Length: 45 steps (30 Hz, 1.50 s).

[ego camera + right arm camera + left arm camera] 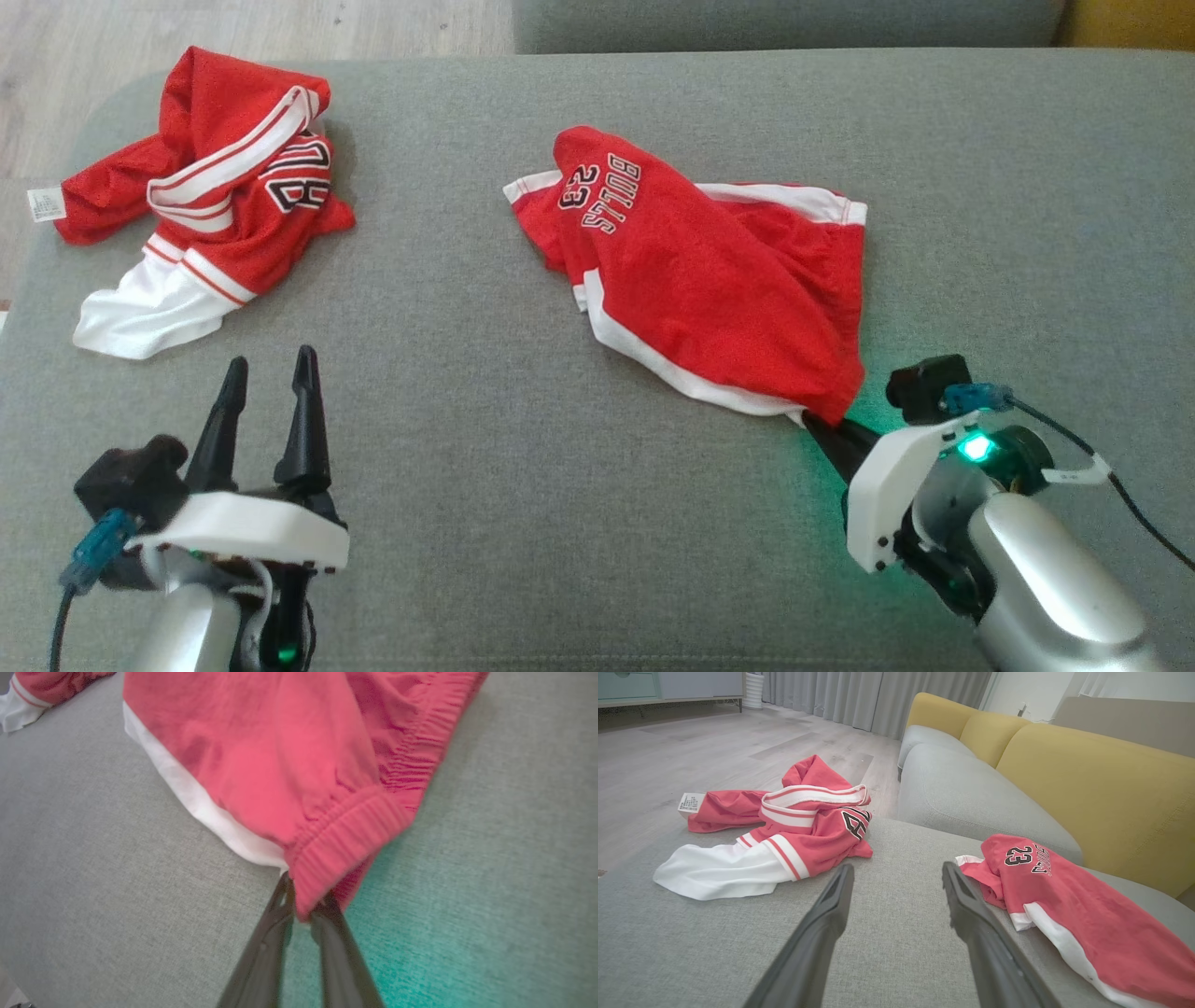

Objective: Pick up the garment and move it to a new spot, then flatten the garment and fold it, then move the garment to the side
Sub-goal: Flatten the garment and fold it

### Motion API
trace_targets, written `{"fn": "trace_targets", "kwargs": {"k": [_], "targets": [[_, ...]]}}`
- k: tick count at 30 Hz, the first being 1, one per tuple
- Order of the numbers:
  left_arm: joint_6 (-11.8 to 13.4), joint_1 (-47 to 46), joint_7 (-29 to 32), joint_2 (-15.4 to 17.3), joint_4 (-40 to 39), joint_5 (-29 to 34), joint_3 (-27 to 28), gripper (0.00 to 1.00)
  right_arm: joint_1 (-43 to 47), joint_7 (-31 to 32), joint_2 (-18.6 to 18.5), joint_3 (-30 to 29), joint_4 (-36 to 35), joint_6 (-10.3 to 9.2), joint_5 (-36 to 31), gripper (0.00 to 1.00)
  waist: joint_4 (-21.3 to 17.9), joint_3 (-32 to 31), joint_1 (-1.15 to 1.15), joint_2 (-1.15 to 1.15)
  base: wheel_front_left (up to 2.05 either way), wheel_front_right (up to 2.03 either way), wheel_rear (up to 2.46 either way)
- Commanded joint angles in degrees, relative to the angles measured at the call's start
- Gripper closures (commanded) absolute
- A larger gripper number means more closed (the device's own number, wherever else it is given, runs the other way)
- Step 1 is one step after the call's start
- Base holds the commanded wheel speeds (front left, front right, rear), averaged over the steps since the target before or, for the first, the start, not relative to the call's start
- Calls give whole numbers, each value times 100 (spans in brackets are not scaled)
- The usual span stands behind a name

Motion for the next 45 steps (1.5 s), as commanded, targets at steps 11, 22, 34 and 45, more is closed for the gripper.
{"fn": "trace_targets", "kwargs": {"k": [11,22,34,45], "targets": [[-166,-383,-69,-73,-65,226,407,0,-821,1448,-1068,-11,-1019,-4,2236,100,-100,168,0,0,0,0,0],[-294,-494,-69,-198,54,320,480,0,-669,3923,-2045,-540,-650,-4,2683,100,18,418,0,0,0,0,0],[-427,-516,-69,-267,276,440,610,0,-407,4015,-1619,-1312,-680,-4,1989,0,-3,279,0,0,0,0,0],[-420,-300,-69,-217,258,501,650,0,190,2985,-1178,-2656,-2271,-4,1170,0,-374,-119,0,0,0,0,0]]}}
